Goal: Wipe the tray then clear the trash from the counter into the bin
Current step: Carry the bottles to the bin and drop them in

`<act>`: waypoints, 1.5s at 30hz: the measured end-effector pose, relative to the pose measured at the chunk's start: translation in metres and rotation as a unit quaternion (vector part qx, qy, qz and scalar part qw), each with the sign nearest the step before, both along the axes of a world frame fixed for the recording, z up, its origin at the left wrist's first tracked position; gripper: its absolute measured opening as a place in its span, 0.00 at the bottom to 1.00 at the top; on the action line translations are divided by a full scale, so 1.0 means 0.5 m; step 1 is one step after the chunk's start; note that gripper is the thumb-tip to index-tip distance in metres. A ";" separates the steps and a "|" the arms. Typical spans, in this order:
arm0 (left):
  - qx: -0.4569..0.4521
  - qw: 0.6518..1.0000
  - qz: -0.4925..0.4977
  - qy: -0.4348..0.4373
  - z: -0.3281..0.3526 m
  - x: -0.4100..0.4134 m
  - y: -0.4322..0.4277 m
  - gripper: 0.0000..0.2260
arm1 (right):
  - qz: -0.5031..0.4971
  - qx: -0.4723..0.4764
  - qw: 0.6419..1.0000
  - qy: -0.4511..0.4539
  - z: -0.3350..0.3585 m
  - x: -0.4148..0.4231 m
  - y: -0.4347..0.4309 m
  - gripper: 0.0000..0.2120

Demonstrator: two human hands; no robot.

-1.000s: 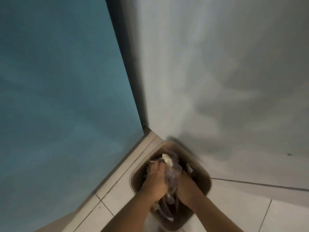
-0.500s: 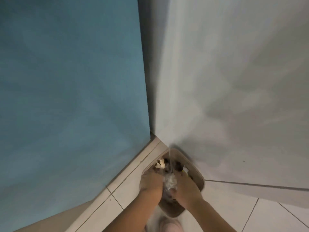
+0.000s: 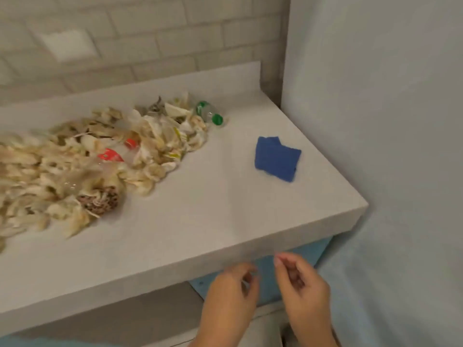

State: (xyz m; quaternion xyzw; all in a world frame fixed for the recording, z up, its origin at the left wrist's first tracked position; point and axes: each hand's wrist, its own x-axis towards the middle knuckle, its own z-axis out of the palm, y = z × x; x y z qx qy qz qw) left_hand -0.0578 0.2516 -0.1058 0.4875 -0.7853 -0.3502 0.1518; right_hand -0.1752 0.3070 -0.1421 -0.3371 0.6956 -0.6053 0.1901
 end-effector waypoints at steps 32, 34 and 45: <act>0.004 0.971 0.093 -0.220 0.171 0.376 -0.732 0.34 | -0.021 0.369 0.884 0.287 0.239 -0.054 -0.826 0.29; 0.007 0.976 0.099 -0.195 0.181 0.382 -0.735 0.32 | 0.008 0.402 0.870 0.287 0.216 -0.073 -0.832 0.27; -0.039 0.988 0.146 0.015 0.257 0.382 -0.707 0.39 | 0.012 0.288 0.931 0.222 0.205 -0.042 -0.795 0.28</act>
